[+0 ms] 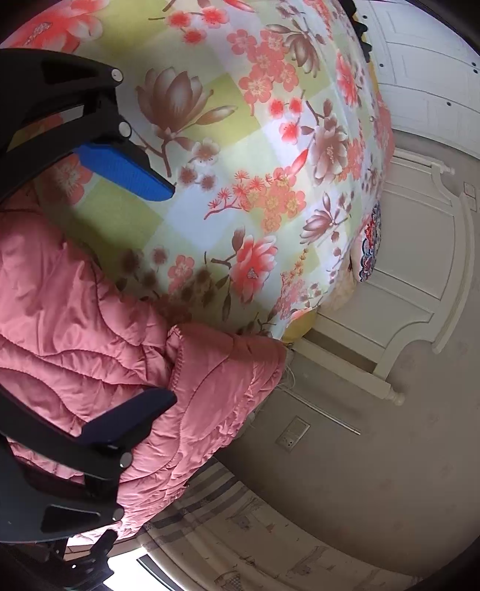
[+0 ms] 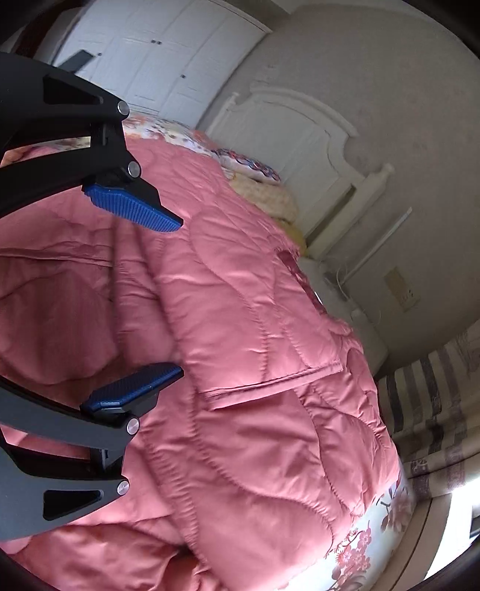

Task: Fold large clothes

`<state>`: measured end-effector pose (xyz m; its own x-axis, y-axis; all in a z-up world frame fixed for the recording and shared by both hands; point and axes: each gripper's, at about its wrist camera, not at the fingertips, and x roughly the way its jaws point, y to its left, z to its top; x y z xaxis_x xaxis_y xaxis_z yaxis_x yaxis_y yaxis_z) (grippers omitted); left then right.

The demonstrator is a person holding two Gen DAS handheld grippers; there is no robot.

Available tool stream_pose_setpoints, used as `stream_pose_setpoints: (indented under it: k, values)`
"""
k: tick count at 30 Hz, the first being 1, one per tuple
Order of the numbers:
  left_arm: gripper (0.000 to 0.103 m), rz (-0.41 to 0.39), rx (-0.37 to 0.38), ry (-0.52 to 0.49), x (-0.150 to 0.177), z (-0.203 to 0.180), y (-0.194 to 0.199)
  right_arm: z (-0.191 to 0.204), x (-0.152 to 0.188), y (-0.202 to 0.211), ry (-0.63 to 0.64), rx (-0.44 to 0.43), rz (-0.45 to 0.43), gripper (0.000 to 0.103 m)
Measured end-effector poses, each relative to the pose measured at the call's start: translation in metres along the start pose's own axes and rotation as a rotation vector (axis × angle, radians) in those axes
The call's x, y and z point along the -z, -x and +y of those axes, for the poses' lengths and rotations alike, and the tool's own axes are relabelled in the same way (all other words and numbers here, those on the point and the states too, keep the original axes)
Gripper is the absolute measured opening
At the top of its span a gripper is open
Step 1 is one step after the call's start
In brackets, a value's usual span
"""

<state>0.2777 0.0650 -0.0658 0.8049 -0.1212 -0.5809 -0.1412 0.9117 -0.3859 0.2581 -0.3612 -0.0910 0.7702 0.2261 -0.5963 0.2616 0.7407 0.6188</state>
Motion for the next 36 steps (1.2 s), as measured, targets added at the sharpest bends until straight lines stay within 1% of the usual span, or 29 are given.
stream_pose_setpoints:
  k: [2, 3, 4, 5, 6, 7, 9, 10, 12, 13, 15, 18, 20, 21, 22, 23, 24, 25, 27, 28, 29, 32, 34, 36]
  values:
    - [0.100, 0.009, -0.003, 0.012, 0.000, 0.003, -0.001, 0.000, -0.005, -0.009, -0.030, 0.024, -0.005, 0.069]
    - [0.100, 0.014, -0.001, 0.018, 0.000, 0.004, -0.002, 0.000, -0.006, -0.012, -0.042, 0.034, -0.011, 0.056]
    - [0.100, 0.016, 0.000, 0.022, 0.001, 0.004, -0.003, 0.001, -0.007, -0.014, -0.038, 0.045, -0.017, 0.039]
    - [0.100, 0.017, 0.001, 0.025, 0.001, 0.005, -0.002, 0.002, -0.007, -0.014, -0.030, 0.051, -0.024, 0.032]
    - [0.100, 0.018, 0.002, 0.029, 0.001, 0.005, -0.002, 0.003, -0.007, -0.012, -0.027, 0.051, -0.036, 0.022]
    - [0.100, 0.018, 0.003, 0.031, 0.001, 0.005, -0.001, 0.004, -0.007, -0.004, -0.020, 0.040, -0.070, 0.017]
    - [0.100, 0.021, 0.003, 0.035, 0.002, 0.006, -0.001, 0.009, -0.007, 0.012, 0.006, 0.027, -0.125, 0.015]
    - [0.100, 0.023, 0.002, 0.036, 0.002, 0.006, -0.002, 0.010, -0.006, 0.025, 0.027, 0.032, -0.167, 0.014]
    - [0.100, 0.027, 0.002, 0.037, 0.002, 0.006, -0.003, 0.013, -0.008, 0.041, 0.055, 0.056, -0.210, 0.014]
    - [0.100, 0.029, 0.001, 0.038, 0.002, 0.006, -0.003, 0.011, -0.009, 0.046, 0.071, 0.079, -0.216, 0.014]
    - [0.100, 0.033, 0.001, 0.039, 0.002, 0.006, -0.003, 0.002, -0.012, 0.045, 0.078, 0.138, -0.196, 0.014]
    - [0.100, 0.036, 0.000, 0.047, 0.002, 0.007, -0.004, -0.021, -0.012, 0.034, 0.047, 0.224, -0.164, 0.014]
    - [0.100, 0.041, -0.002, 0.055, 0.002, 0.009, -0.004, -0.033, -0.010, 0.026, 0.039, 0.224, -0.127, 0.015]
    - [0.100, 0.045, -0.003, 0.059, 0.002, 0.009, -0.005, -0.036, -0.009, 0.024, 0.030, 0.213, -0.112, 0.020]
    - [0.100, 0.048, -0.004, 0.061, 0.003, 0.010, -0.005, -0.036, -0.007, 0.026, 0.028, 0.204, -0.105, 0.032]
    - [0.100, 0.050, -0.006, 0.063, 0.003, 0.010, -0.006, -0.035, -0.007, 0.027, 0.031, 0.194, -0.098, 0.042]
    - [0.100, 0.050, -0.007, 0.063, 0.003, 0.010, -0.006, -0.032, -0.007, 0.031, 0.037, 0.199, -0.100, 0.064]
    - [0.100, 0.051, -0.008, 0.062, 0.003, 0.010, -0.006, -0.025, -0.005, 0.044, 0.053, 0.249, -0.161, 0.073]
    - [0.100, 0.054, -0.009, 0.061, 0.003, 0.010, -0.007, -0.010, 0.001, 0.065, 0.108, 0.364, -0.311, 0.073]
    - [0.100, 0.057, -0.011, 0.060, 0.003, 0.010, -0.007, -0.003, 0.002, 0.071, 0.141, 0.394, -0.352, 0.073]
    - [0.100, 0.061, -0.012, 0.060, 0.003, 0.010, -0.008, 0.006, 0.003, 0.074, 0.187, 0.404, -0.377, 0.073]
    - [0.100, 0.069, -0.015, 0.063, 0.003, 0.010, -0.010, 0.030, 0.004, 0.061, 0.323, 0.402, -0.348, 0.072]
    - [0.100, 0.067, -0.016, 0.067, 0.003, 0.011, -0.009, 0.045, 0.004, 0.042, 0.402, 0.392, -0.301, 0.072]
    - [0.100, 0.065, -0.017, 0.069, 0.003, 0.012, -0.010, 0.054, 0.007, 0.023, 0.455, 0.405, -0.242, 0.072]
